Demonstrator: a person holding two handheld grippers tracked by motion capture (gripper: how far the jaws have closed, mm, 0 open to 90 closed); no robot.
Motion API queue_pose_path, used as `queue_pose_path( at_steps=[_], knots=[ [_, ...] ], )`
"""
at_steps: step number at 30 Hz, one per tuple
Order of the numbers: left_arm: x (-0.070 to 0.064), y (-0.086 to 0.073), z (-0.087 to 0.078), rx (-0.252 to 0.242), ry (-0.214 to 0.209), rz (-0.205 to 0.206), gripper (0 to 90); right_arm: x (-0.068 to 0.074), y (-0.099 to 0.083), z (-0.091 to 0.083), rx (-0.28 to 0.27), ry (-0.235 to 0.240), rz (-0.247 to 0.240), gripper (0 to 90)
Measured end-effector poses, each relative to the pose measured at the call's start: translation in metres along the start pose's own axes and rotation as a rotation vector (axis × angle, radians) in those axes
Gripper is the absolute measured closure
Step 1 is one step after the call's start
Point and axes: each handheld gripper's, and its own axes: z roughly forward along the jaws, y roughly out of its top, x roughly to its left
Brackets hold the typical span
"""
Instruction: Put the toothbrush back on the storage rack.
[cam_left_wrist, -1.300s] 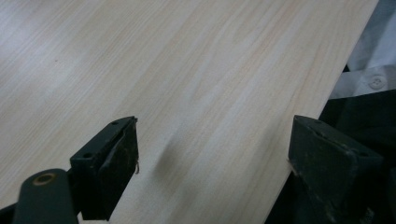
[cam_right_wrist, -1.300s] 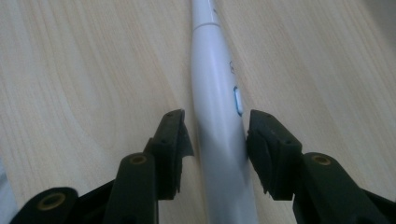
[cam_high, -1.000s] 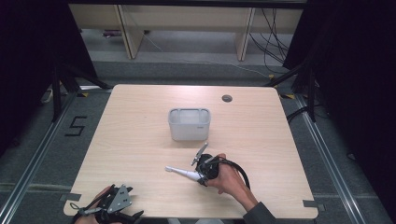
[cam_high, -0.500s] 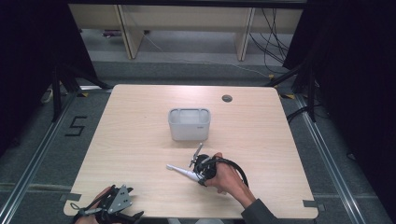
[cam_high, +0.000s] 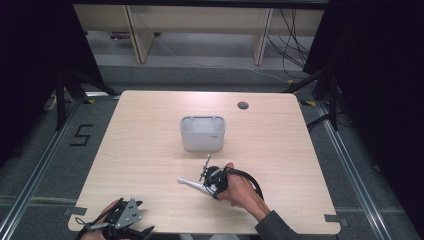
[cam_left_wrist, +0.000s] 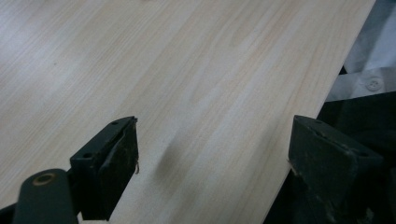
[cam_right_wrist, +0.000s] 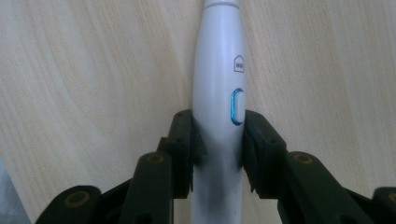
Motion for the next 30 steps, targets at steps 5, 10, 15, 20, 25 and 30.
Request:
queue_pose_path(
  at_steps=[5, 10, 15, 20, 25, 30],
  knots=[
    [0.001, 0.001, 0.000, -0.004, 0.009, 0.013, 15.8, 0.002, 0.002, -0.001, 0.047, -0.005, -0.025, 66.3],
    [0.002, 0.001, 0.000, -0.004, 0.012, 0.009, 15.8, 0.003, 0.003, -0.001, 0.058, -0.010, -0.040, 66.3],
    [0.002, 0.001, 0.000, -0.001, 0.010, 0.011, 15.8, 0.004, 0.004, -0.001, 0.085, -0.029, -0.067, 66.4],
    [0.002, 0.000, 0.000, 0.001, 0.010, 0.012, 15.9, 0.007, 0.002, -0.002, 0.113, -0.015, -0.041, 66.5],
    [0.001, 0.000, 0.000, 0.002, 0.004, 0.002, 15.9, 0.006, -0.001, -0.006, 0.091, -0.022, -0.032, 66.5],
    [0.002, 0.000, -0.001, 0.002, 0.005, 0.003, 15.8, 0.002, -0.009, -0.018, 0.030, -0.024, -0.011, 66.5]
  ],
)
